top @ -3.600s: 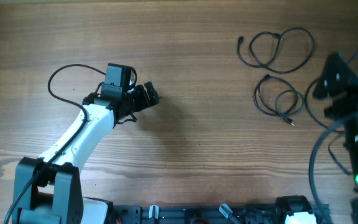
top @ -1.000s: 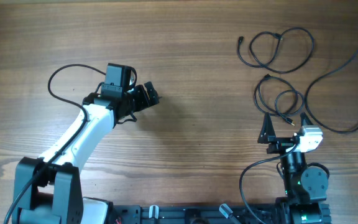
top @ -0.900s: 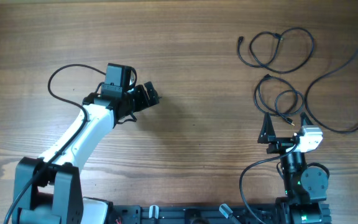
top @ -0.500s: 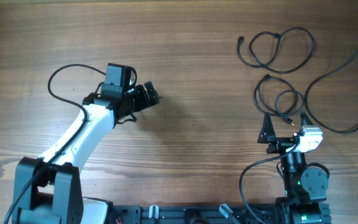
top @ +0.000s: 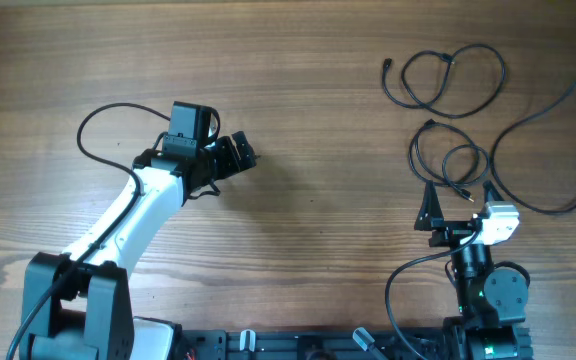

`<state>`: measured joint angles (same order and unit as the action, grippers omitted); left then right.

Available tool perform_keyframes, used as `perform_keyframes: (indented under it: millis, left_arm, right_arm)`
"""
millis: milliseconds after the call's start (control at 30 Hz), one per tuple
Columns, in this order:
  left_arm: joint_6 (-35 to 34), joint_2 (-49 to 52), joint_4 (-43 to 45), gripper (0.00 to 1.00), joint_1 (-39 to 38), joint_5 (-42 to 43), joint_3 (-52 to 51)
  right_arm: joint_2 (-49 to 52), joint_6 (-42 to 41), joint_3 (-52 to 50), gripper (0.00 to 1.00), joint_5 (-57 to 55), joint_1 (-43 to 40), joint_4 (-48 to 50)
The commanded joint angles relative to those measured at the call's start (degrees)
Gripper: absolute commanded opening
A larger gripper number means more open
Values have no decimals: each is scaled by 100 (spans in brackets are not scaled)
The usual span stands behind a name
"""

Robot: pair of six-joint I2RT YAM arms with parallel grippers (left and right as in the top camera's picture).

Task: Untangle cables

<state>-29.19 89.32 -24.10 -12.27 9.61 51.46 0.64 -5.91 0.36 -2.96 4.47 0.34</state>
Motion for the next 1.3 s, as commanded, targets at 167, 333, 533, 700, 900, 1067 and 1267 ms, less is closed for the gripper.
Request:
perform_keyframes:
  millis: [167,333,533,700,900,1067,1267]
  left_arm:
    - [48,-675,0,100,-227,-72,7]
    - [50,-1954,-68,100,-365,-72,7]
    - [50,-3300,-1235,100,-361,-223,7]
    - [42,-3637,-1532,100,-376,-221,-619]
    - [-15,-4367,249,100,-369,-221,-2498]
    - [35,-5410,3016,100,-326,-221,-4334]
    - [59,-6721,3233,100,94,-221,-5112]
  right_arm:
    - [-44,83,-7,100,96,17,20]
    - [-44,83,-7,100,96,17,20]
    - [-44,87,-7,100,96,17,20]
    - [-44,83,-7,100,96,17,20]
    - [-44,83,-7,100,96,17,20]
    - [-44,83,-7,100,96,17,20]
    - [-44,83,-7,100,96,17,20]
